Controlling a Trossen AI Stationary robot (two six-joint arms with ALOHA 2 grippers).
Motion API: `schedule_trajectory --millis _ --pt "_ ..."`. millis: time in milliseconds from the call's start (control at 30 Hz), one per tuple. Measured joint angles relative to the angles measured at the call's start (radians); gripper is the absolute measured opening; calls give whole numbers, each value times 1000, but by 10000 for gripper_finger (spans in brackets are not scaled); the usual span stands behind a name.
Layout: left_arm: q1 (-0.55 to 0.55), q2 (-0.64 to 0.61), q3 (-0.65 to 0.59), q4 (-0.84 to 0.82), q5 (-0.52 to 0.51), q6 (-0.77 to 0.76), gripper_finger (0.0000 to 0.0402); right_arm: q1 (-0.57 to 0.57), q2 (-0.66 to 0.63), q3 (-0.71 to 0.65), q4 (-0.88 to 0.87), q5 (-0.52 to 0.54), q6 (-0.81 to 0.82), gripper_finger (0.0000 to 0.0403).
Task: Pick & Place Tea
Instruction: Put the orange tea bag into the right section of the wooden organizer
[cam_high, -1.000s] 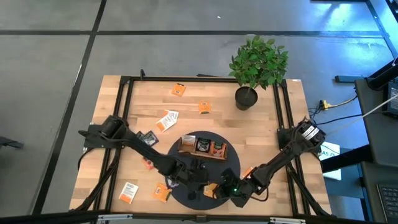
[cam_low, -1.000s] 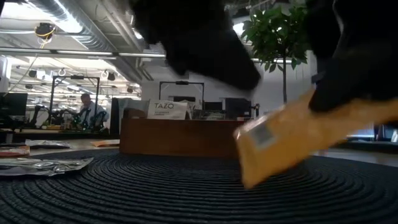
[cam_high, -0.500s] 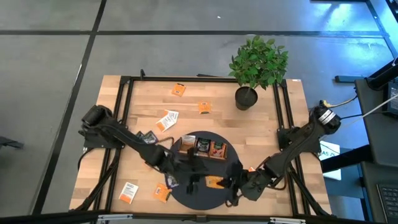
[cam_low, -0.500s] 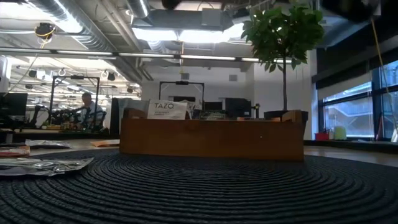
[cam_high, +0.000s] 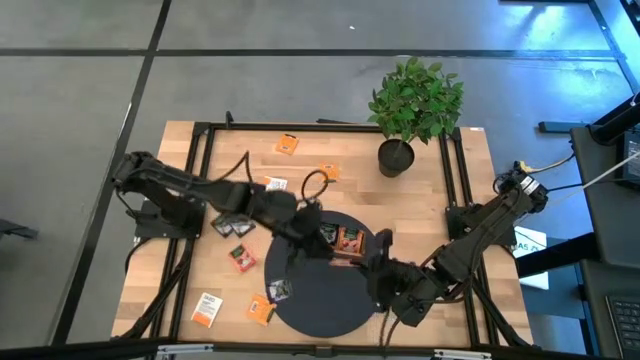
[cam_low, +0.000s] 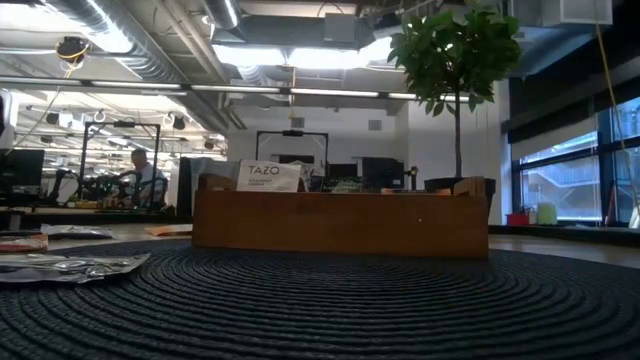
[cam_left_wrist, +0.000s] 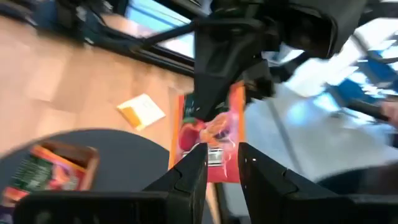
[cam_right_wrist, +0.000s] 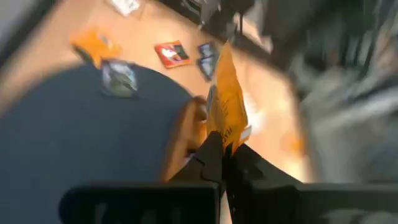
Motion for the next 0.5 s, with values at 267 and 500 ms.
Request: schedule_trajectory --millis 267,500 --pt "146 6 0 3 243 -87 86 -6 1 -10 24 22 -668 11" --pt "189 6 0 3 284 -126 86 -9 1 -16 89 96 -1078 10"
